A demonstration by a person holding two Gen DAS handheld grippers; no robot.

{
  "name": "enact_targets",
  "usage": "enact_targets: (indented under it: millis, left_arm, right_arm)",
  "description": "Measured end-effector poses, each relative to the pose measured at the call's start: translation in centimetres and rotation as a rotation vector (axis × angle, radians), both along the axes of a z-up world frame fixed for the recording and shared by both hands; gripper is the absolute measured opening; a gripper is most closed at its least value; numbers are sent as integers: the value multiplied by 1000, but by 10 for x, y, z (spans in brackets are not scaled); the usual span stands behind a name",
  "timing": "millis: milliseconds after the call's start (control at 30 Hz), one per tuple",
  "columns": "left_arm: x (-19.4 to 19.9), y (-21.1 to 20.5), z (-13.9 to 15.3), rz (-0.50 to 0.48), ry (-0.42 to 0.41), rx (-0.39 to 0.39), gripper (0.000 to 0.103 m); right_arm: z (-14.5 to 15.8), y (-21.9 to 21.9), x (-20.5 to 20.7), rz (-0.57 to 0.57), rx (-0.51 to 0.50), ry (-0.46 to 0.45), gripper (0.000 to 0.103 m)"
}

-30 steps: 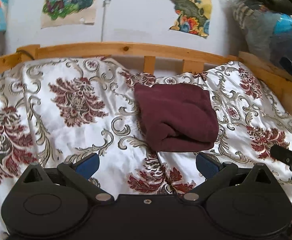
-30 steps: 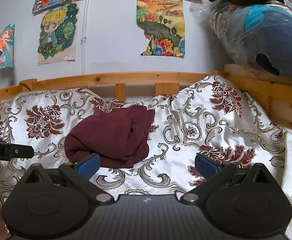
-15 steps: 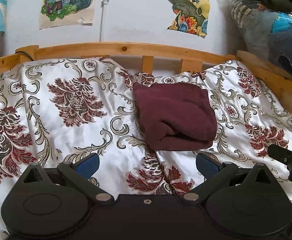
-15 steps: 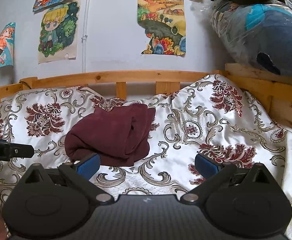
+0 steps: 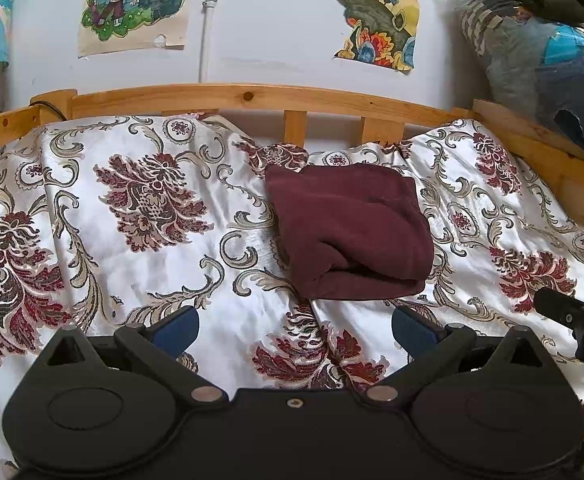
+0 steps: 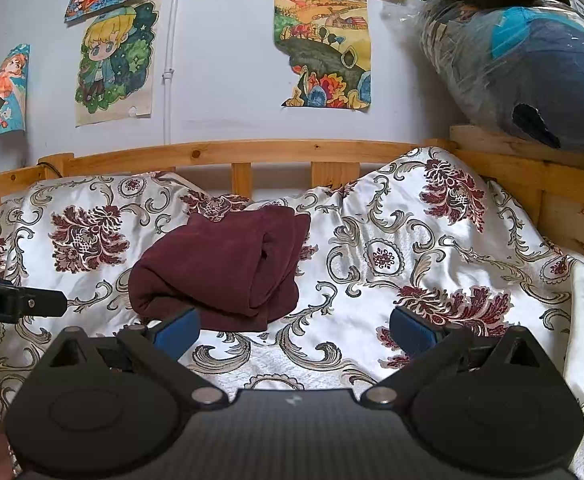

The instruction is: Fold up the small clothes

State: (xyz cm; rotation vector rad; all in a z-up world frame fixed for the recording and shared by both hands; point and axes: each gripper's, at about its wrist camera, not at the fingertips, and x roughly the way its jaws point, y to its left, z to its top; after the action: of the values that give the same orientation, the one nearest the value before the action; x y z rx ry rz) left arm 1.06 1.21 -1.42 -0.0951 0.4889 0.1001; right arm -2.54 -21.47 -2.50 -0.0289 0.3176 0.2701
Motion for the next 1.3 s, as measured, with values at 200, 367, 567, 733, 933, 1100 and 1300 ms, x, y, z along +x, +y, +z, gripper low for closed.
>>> enact_targets:
  millis: [200, 367, 567, 733, 933, 1100, 1300]
  left_arm:
    - [0, 0, 0, -1, -1, 2, 102]
    - [0, 0, 0, -1, 0, 1, 102]
    - [0, 0, 0, -1, 0, 1, 102]
    - [0, 0, -1, -1, 1, 0, 102]
    - [0, 0, -1, 0, 1, 0, 102]
    - [0, 0, 0, 0, 1, 0, 102]
    - [0, 0, 0, -1, 1, 1, 102]
  right_arm:
    - [0, 0, 0, 0, 0, 1, 103]
    - [0, 0, 0, 0, 0, 1, 103]
    - [0, 0, 0, 0, -1, 1, 103]
    - [-2, 1, 1, 0, -2, 1, 103]
    - [-1, 0, 0, -3, 2, -4, 103]
    - [-1, 0, 0, -4, 3, -6, 103]
    - [0, 0, 0, -7, 6, -9, 103]
